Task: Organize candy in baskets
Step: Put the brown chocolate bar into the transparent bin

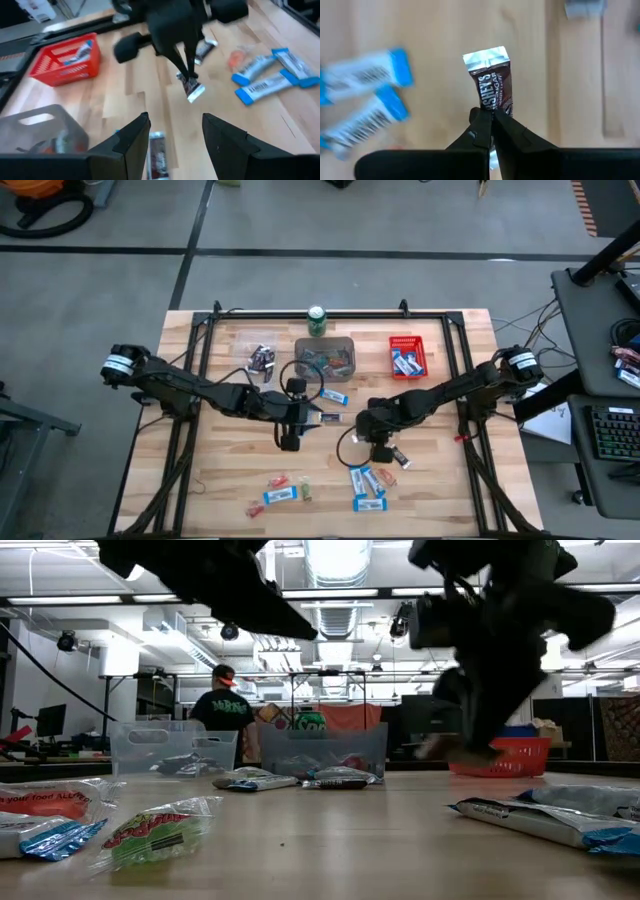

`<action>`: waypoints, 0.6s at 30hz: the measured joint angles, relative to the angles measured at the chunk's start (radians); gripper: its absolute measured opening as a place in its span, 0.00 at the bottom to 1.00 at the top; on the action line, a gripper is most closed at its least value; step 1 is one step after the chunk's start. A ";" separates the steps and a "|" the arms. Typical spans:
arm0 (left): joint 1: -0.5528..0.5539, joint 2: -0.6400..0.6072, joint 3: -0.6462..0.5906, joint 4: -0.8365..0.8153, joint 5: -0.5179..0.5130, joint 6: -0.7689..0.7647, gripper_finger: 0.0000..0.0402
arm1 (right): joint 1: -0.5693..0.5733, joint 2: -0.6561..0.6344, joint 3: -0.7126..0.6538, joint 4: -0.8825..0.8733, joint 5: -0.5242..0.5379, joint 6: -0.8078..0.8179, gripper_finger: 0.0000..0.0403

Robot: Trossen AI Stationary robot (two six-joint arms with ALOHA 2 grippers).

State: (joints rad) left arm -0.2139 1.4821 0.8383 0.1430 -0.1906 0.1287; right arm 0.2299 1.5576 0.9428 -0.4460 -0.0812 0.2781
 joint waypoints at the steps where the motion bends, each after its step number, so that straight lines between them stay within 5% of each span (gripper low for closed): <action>1: -0.006 0.011 0.000 0.006 0.008 0.001 0.42 | 0.000 -0.004 0.000 0.036 -0.017 0.000 0.02; 12: -0.065 0.151 0.000 0.182 0.146 0.016 0.42 | -0.008 -0.025 -0.062 0.500 -0.177 -0.014 0.02; 18: -0.067 0.189 0.000 0.273 0.182 0.013 0.42 | -0.008 -0.026 -0.069 0.604 -0.190 -0.012 0.02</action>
State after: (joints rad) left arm -0.2808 1.6716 0.8379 0.4155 -0.0083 0.1413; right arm 0.2218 1.5314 0.8738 0.1576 -0.2710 0.2664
